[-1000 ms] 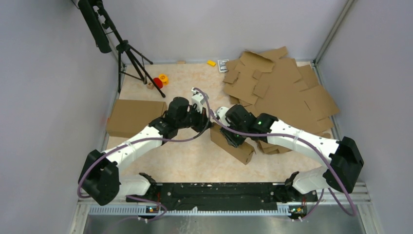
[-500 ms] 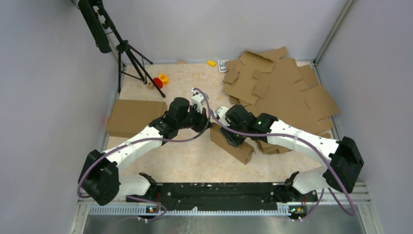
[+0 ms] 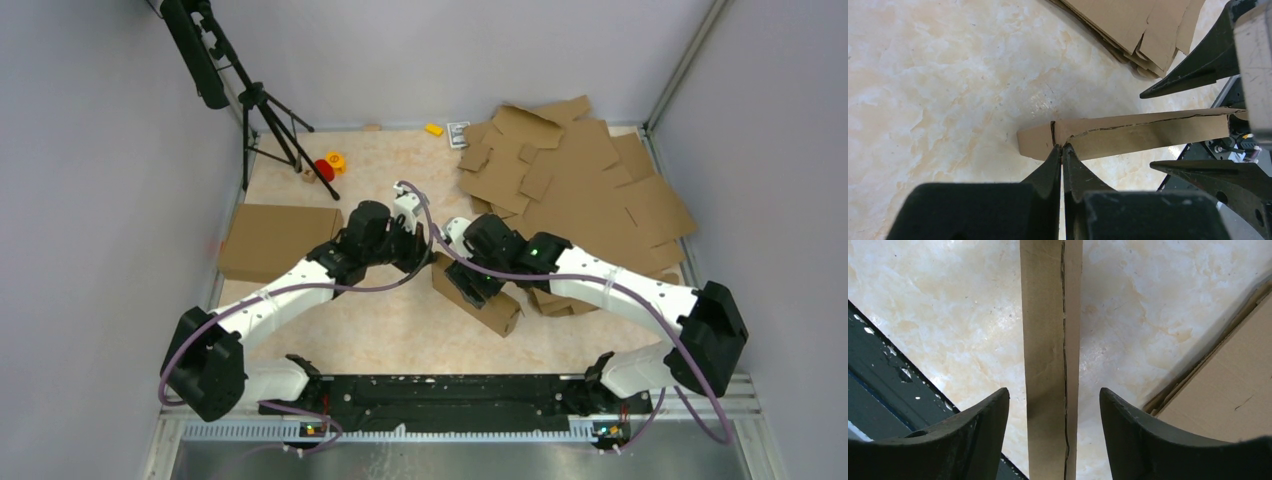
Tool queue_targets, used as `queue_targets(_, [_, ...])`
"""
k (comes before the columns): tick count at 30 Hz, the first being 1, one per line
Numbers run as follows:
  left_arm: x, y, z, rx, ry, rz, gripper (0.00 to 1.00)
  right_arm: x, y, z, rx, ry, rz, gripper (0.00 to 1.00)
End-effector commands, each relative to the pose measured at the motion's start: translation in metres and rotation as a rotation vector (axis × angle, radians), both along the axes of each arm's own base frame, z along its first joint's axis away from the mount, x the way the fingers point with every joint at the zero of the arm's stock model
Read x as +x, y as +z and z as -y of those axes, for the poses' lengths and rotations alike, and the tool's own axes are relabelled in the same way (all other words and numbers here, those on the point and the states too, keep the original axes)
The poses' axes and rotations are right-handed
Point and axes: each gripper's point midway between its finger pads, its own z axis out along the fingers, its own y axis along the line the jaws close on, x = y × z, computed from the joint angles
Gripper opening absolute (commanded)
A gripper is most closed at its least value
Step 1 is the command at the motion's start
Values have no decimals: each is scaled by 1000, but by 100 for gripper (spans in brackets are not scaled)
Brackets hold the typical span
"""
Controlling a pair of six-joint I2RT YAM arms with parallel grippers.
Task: Fold the paper box
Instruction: Close the paper box at the center of the board.
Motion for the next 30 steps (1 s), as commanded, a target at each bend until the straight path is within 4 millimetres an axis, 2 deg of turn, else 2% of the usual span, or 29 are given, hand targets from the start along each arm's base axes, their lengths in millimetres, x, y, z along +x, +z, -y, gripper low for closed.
queue_targets(1, [-5, -2, 0, 10, -13, 15, 0, 9, 47, -21, 145, -8, 81, 66])
queue_targets(5, [-5, -1, 1, 10, -13, 20, 0, 13, 64, -30, 217, -29, 105, 66])
queue_targets(7, [-5, 0, 1, 10, -13, 25, 0, 16, 70, -34, 249, -37, 119, 63])
queue_targets(11, [-4, 0, 1, 12, -9, 28, 0, 20, 79, -41, 302, -39, 151, 47])
queue_targets(18, [-5, -1, 2, 13, -10, 28, 0, 15, 66, -45, 318, -8, 130, 18])
queue_targets(22, [-5, -1, 2, 12, -9, 28, 0, 10, 59, -47, 308, 13, 104, 11])
queue_targets(30, [-6, -2, 4, 10, -12, 24, 0, 9, 48, -41, 272, 12, 96, 5])
